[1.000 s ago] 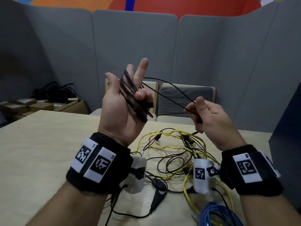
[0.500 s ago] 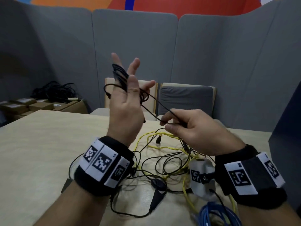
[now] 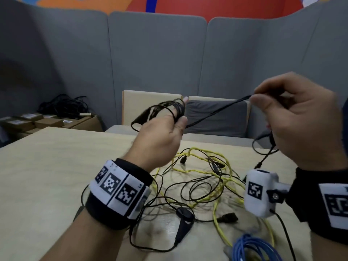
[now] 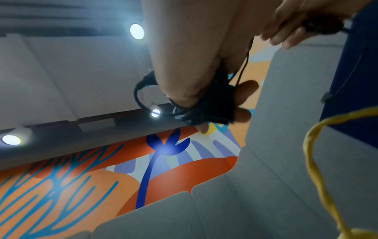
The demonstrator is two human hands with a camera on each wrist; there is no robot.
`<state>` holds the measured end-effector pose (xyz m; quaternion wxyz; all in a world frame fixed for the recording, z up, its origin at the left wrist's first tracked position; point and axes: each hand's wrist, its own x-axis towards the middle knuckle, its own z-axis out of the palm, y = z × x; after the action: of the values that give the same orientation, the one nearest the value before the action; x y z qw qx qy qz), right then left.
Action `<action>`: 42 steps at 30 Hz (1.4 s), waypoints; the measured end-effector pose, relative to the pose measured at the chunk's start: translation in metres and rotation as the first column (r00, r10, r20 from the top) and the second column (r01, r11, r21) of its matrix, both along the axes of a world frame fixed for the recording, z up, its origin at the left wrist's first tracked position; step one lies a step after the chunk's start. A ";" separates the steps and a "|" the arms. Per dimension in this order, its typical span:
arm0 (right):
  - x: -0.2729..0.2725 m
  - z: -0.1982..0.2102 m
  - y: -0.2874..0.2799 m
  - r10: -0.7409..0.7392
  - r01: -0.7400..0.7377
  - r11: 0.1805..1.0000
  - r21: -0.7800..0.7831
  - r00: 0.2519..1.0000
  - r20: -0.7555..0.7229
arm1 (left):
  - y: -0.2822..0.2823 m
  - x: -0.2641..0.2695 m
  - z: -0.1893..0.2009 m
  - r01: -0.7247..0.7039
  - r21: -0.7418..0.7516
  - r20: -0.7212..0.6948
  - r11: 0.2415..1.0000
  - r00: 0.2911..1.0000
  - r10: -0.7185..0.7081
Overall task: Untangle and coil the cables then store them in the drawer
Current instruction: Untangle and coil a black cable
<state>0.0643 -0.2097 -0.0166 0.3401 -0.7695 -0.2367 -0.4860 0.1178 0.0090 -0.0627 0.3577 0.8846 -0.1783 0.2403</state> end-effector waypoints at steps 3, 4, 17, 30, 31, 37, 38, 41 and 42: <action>-0.001 0.000 0.002 -0.025 0.022 0.999 0.031 0.995 0.097 | -0.005 -0.004 -0.003 0.183 0.028 -0.149 0.983 0.973 -0.177; 0.000 -0.001 0.000 -0.038 0.033 0.999 0.040 0.993 0.116 | -0.006 -0.005 -0.002 0.228 0.030 -0.202 0.973 0.955 -0.217; 0.002 -0.005 0.002 0.453 -0.398 0.890 0.224 0.830 -0.326 | -0.012 -0.029 -0.002 0.648 -0.728 -0.129 0.223 0.190 -0.973; 0.002 -0.010 0.026 0.291 -0.444 0.894 -0.061 0.678 -0.675 | -0.006 -0.028 0.006 0.487 -0.829 -0.178 0.275 0.236 -0.955; 0.004 -0.012 0.026 0.259 -0.397 0.915 -0.074 0.717 -0.647 | -0.006 -0.027 0.007 0.475 -0.826 -0.191 0.303 0.270 -0.944; 0.010 -0.014 0.028 0.158 -0.266 0.956 -0.121 0.819 -0.552 | -0.010 -0.023 0.007 0.422 -0.822 -0.179 0.382 0.445 -0.878; 0.010 -0.015 0.028 0.139 -0.254 0.958 -0.136 0.822 -0.552 | -0.010 -0.022 0.006 0.411 -0.823 -0.178 0.393 0.471 -0.864; 0.012 -0.018 0.031 0.071 -0.202 0.959 -0.201 0.852 -0.519 | -0.008 -0.020 0.005 0.422 -0.794 -0.205 0.437 0.491 -0.847; 0.014 -0.020 0.032 0.059 -0.189 0.959 -0.211 0.862 -0.503 | -0.007 -0.020 0.006 0.422 -0.778 -0.229 0.465 0.499 -0.836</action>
<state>0.0780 -0.1774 -0.0363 0.3189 -0.8877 -0.2518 -0.2167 0.0977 0.0018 -0.0566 0.7316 0.5902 -0.3001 -0.1624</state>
